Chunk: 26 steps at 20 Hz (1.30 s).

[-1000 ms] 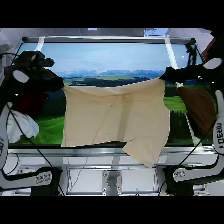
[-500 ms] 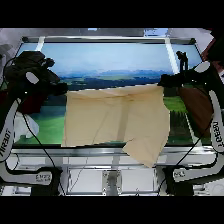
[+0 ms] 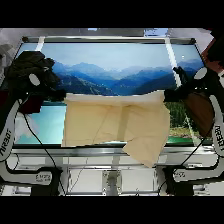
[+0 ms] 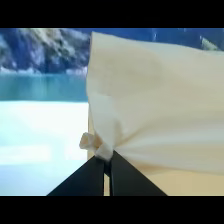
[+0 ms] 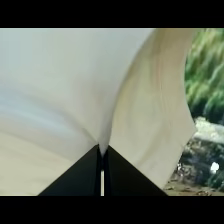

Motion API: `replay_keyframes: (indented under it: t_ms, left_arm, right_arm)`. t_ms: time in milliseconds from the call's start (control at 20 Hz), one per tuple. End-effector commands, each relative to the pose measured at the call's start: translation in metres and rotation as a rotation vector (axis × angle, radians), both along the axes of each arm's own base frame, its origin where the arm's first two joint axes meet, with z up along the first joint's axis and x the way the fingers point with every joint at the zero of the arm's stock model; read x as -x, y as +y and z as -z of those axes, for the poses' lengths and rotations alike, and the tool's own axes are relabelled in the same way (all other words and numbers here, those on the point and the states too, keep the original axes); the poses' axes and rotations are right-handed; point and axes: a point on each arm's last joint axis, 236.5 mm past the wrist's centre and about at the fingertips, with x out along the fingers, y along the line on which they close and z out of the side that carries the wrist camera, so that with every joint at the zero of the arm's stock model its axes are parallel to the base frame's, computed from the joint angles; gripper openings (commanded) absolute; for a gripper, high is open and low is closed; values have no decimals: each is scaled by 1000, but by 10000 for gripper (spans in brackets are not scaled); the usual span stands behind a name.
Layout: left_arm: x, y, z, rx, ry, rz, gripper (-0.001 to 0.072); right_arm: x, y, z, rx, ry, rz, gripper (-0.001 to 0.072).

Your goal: Fold the shirts.

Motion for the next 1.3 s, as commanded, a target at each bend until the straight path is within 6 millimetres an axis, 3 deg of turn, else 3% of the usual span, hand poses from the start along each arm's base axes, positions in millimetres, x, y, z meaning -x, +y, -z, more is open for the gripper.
replay_keyframes:
  t_ms: [0, 200, 450, 500, 550, 600, 750, 900, 1000, 1150, 1250]
  left_arm:
    - [21, -12, 15, 32, 80, 11, 11]
    - [47, -9, 36, 12, 161, 26, 11]
    - [54, -11, 43, 19, 184, 24, 12]
    - [55, -14, 42, 32, 187, 23, 71]
    - [57, -15, 42, 36, 196, 24, 354]
    - [61, -15, 42, 36, 210, 28, 720]
    - [80, -18, 25, 53, 256, 48, 689]
    - [85, -16, -17, 33, 165, 73, 689]
    - [100, -17, -33, 29, 107, 70, 689]
    - [158, -23, -11, 52, 145, 58, 689]
    - [195, -33, 6, 94, 206, 54, 689]
  right_arm:
    - [19, 7, 38, -5, 52, 15, 28]
    - [22, 5, 65, 5, 36, 67, 29]
    - [16, 2, 69, 14, 8, 92, 35]
    - [16, 5, 68, 4, 12, 94, 64]
    - [19, 7, 67, -5, 22, 92, 173]
    - [22, 7, 63, -5, 35, 81, 295]
    - [35, -11, 30, 84, 33, 24, 298]
    - [63, -31, -4, 143, 36, 35, 354]
    - [100, -31, -2, 69, 99, 101, 354]
    - [162, -17, 23, -62, 263, 177, 354]
    - [201, -11, 34, -81, 394, 132, 354]
